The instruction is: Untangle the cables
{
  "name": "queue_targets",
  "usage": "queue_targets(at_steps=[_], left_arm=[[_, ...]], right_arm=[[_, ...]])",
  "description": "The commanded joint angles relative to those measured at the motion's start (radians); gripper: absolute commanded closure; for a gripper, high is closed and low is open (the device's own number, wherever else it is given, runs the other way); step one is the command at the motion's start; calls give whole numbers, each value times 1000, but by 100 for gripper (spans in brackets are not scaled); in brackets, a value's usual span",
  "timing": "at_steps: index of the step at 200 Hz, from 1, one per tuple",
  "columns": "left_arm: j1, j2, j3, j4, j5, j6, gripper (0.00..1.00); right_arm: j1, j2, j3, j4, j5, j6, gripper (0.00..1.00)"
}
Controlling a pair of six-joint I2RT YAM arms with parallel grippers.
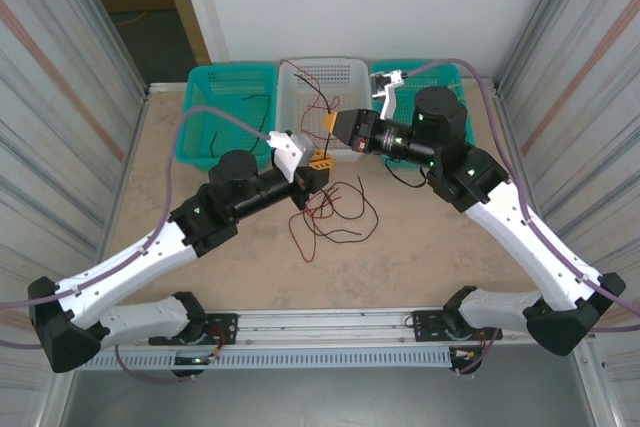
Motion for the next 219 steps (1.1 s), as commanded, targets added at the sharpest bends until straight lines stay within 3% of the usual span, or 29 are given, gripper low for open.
queue_targets(at_steps=[1, 28, 78, 132, 154, 190, 209, 219], left_arm=[[1, -2, -1, 63, -21, -84, 91], [2, 16, -6, 43, 5, -190, 100], [1, 45, -91, 59, 85, -407, 100], [-5, 71, -98, 56, 226, -435, 100], [-4, 70, -94, 46, 220, -448, 100], [83, 68, -116, 96, 261, -641, 100], [122, 57, -57, -44, 216, -602, 100], [143, 52, -5, -150, 164, -546, 100]], right_arm=[[-2, -36, -32, 71, -11, 19, 100], [10, -75, -85, 109, 54, -2, 100], [44, -117, -130, 159, 151, -49, 100], [87, -91, -159, 148, 256, -72, 100], [92, -86, -182, 173, 279, -75, 100], [104, -92, -200, 165, 311, -105, 100], [104, -99, -170, 76, 372, -134, 70], [102, -109, -155, 25, 416, -148, 63]])
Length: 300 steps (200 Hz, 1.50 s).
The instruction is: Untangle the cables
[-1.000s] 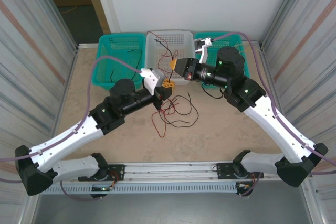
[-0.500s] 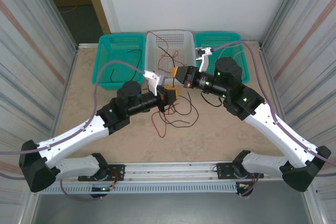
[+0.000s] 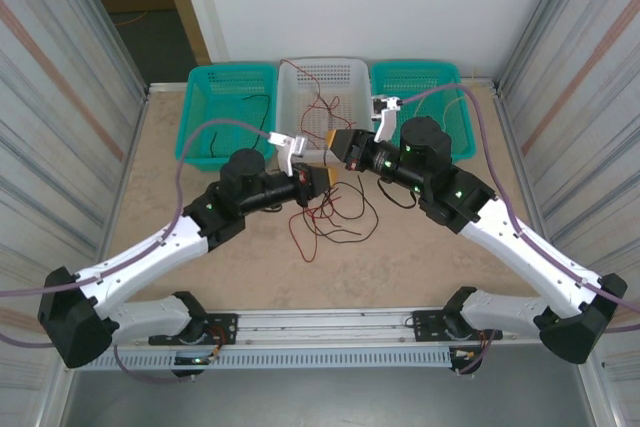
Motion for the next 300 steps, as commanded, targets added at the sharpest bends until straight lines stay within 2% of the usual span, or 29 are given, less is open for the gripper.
queue_targets(at_steps=[1, 21, 39, 44, 52, 79, 110, 146, 187, 200, 222, 236, 258, 278, 300], left_arm=[[40, -13, 90, -206, -57, 22, 100], [123, 10, 218, -385, -105, 112, 100], [239, 61, 334, -511, -131, 183, 100], [265, 78, 366, -528, -137, 204, 100], [313, 109, 418, -561, -149, 232, 100], [429, 251, 593, -618, -161, 348, 100], [489, 446, 784, -681, -217, 458, 100], [503, 625, 942, -700, -330, 593, 100], [536, 785, 1056, -725, -429, 668, 100], [541, 821, 1079, -746, -467, 689, 89], [541, 848, 1076, -765, -533, 715, 54], [541, 839, 1055, -762, -539, 708, 44], [535, 788, 1002, -745, -521, 689, 35], [504, 713, 946, -730, -520, 680, 34], [431, 606, 862, -732, -555, 665, 34]], right_arm=[[6, -33, 46, -68, 118, -61, 63], [-19, -53, 59, -136, 141, -77, 51], [-45, -68, 55, -184, 135, -74, 43], [-50, -72, 51, -196, 135, -72, 33], [-55, -76, 44, -213, 134, -69, 30], [-57, -92, -3, -239, 117, -57, 30], [-57, -90, -25, -299, 116, -57, 32], [-62, -101, -60, -323, 117, -60, 34], [-110, -104, -100, -338, 80, -55, 36], [-134, -108, -115, -345, 65, -50, 36], [-177, -117, -142, -361, 40, -39, 36], [-196, -118, -157, -372, 29, -36, 36], [-213, -95, -154, -417, 26, -38, 36], [-214, -62, -137, -475, 41, -48, 36], [-215, -16, -121, -539, 58, -56, 34]])
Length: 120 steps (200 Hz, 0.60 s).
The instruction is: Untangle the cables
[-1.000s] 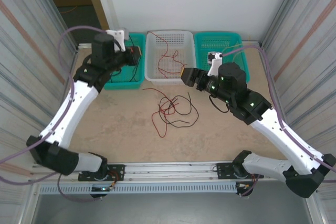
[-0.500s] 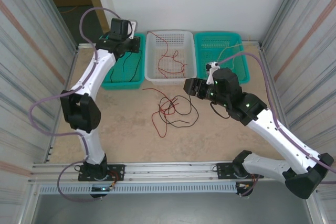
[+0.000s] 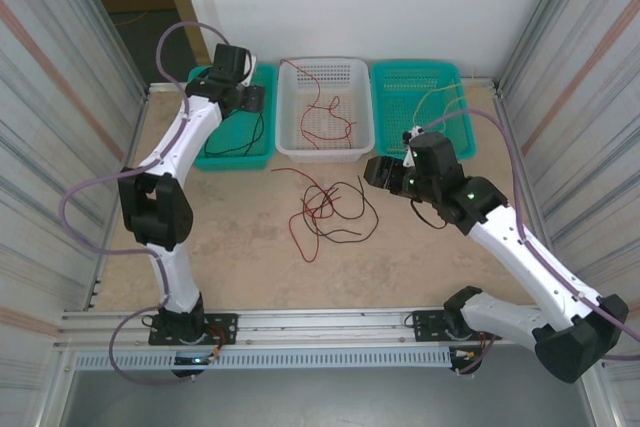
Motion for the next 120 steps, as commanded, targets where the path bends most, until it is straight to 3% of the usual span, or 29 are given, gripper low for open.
queue_targets(at_steps=[1, 38, 71, 85, 120], left_arm=[[-81, -155, -69, 12, -42, -16, 34], [-246, -408, -330, 3, 5, -174, 34], [-316, -610, -627, 27, 216, -415, 42], [-341, -681, -738, 36, 251, -489, 46], [-391, -802, -921, 53, 282, -594, 52]], right_arm=[[-8, 47, 33, -106, 16, -9, 34], [-9, 163, 36, -142, -13, -11, 34], [8, 297, 47, -120, -70, 4, 40], [29, 357, 56, -103, -82, 5, 42], [62, 499, 97, -161, 48, 20, 46]])
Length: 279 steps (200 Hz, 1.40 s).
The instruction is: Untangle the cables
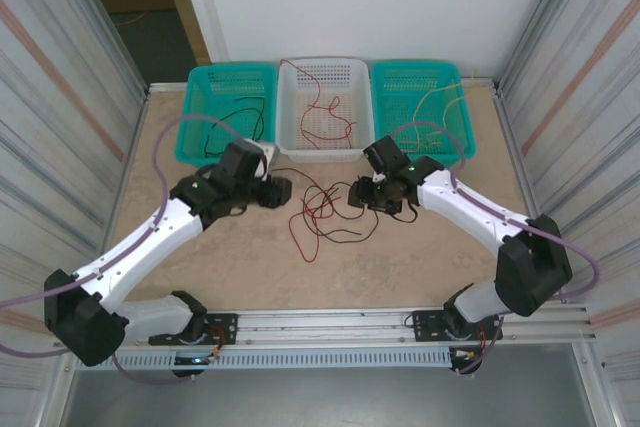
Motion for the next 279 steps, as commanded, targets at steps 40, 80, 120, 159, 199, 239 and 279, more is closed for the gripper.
queue_targets(at_steps=[40, 80, 120, 159, 199, 239, 279], left_arm=[[-33, -140, -157, 53, 66, -221, 54], [-35, -111, -150, 77, 69, -224, 54], [-37, -112, -132, 80, 66, -222, 54], [-38, -135, -135, 71, 56, -218, 54], [-40, -140, -121, 113, 104, -216, 50], [-74, -142, -110, 244, 161, -164, 48], [-140, -118, -52, 340, 176, -57, 46]], right_arm=[[-42, 139, 7, -98, 136, 81, 48], [-65, 223, -10, -55, 19, 56, 52], [-84, 314, 12, -56, -18, 58, 58], [-86, 310, 11, -57, -11, 62, 85], [-45, 132, -5, -80, 111, 62, 99], [57, -103, 51, -104, 256, -19, 100], [114, -277, 113, -44, 244, -103, 99]])
